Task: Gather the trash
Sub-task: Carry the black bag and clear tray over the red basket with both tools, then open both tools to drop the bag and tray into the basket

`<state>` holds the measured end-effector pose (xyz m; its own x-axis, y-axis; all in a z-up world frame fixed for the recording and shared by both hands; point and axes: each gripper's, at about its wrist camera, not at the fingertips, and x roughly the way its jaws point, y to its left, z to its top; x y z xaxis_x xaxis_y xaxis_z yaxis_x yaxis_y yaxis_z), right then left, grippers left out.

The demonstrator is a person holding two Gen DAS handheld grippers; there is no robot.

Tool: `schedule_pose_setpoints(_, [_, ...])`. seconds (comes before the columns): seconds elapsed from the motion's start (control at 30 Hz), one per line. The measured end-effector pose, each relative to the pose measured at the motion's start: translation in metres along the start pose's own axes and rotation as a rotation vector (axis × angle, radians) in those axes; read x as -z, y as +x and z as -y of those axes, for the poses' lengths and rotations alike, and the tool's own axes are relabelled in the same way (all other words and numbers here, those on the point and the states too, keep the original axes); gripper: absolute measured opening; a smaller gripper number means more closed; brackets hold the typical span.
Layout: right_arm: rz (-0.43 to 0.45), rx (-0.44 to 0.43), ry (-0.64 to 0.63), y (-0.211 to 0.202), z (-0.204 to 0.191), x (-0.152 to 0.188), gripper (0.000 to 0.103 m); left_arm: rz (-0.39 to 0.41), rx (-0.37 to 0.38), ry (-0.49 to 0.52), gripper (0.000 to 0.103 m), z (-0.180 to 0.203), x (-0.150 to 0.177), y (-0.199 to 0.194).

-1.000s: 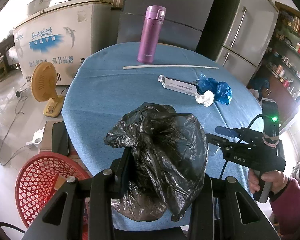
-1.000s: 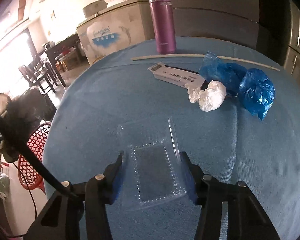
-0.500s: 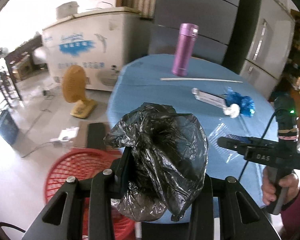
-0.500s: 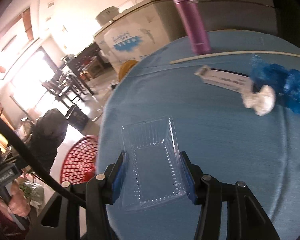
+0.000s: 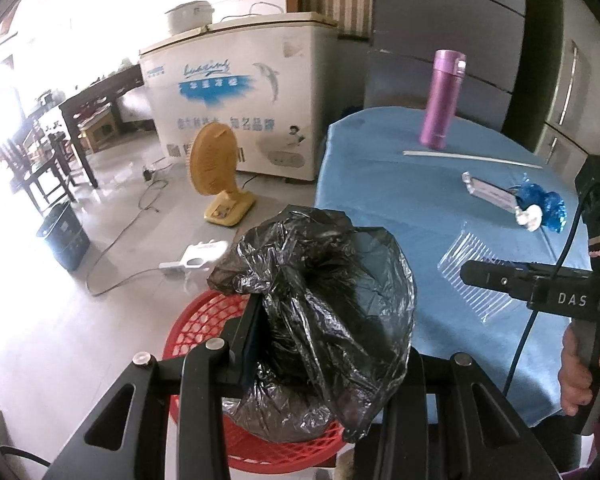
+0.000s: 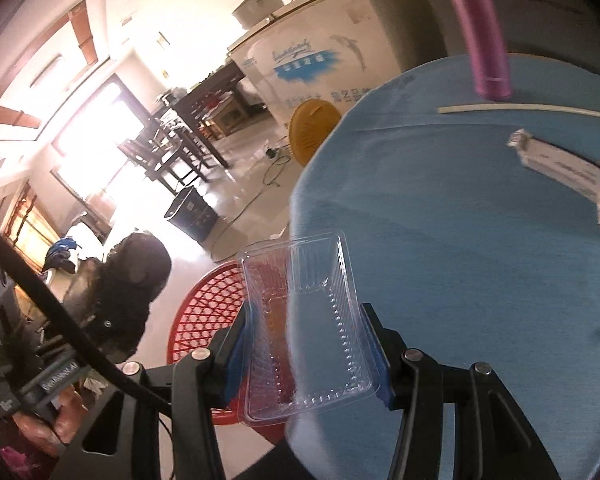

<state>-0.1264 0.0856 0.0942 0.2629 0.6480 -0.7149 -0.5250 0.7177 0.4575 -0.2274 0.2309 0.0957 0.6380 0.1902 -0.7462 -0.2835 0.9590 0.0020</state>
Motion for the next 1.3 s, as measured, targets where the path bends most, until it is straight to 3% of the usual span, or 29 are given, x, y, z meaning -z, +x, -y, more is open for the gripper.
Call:
schedule_pose_setpoints(0.4, [-0.077, -0.115, 0.042, 0.051, -0.034, -0.001, 0.054, -0.143, -0.033, -0.052, 0.039, -0.037, 0.035, 0.032])
schedule_pose_setpoints(0.7, [-0.139, -0.202, 0.108, 0.089, -0.052, -0.004, 0.059, -0.189, -0.027, -0.105, 0.041, -0.049, 0.046, 0.044])
schedule_pose_setpoints(0.77, [-0.149, -0.2, 0.116, 0.096, -0.056, -0.004, 0.063, -0.192, -0.023, -0.115, 0.045, -0.052, 0.047, 0.044])
schedule_pose_setpoints(0.83, [-0.172, -0.218, 0.146, 0.106, -0.057, -0.005, 0.065, -0.191, -0.031, -0.124, 0.057, -0.054, 0.048, 0.043])
schedule_pose_setpoints(0.9, [-0.184, -0.229, 0.172, 0.114, -0.057, -0.005, 0.067, -0.188, -0.039, -0.134, 0.059, -0.056, 0.049, 0.041])
schedule_pose_setpoints(1.3, [-0.079, -0.232, 0.226, 0.086, -0.024, -0.004, 0.068, -0.179, -0.057, -0.11, 0.061, -0.045, 0.046, 0.036])
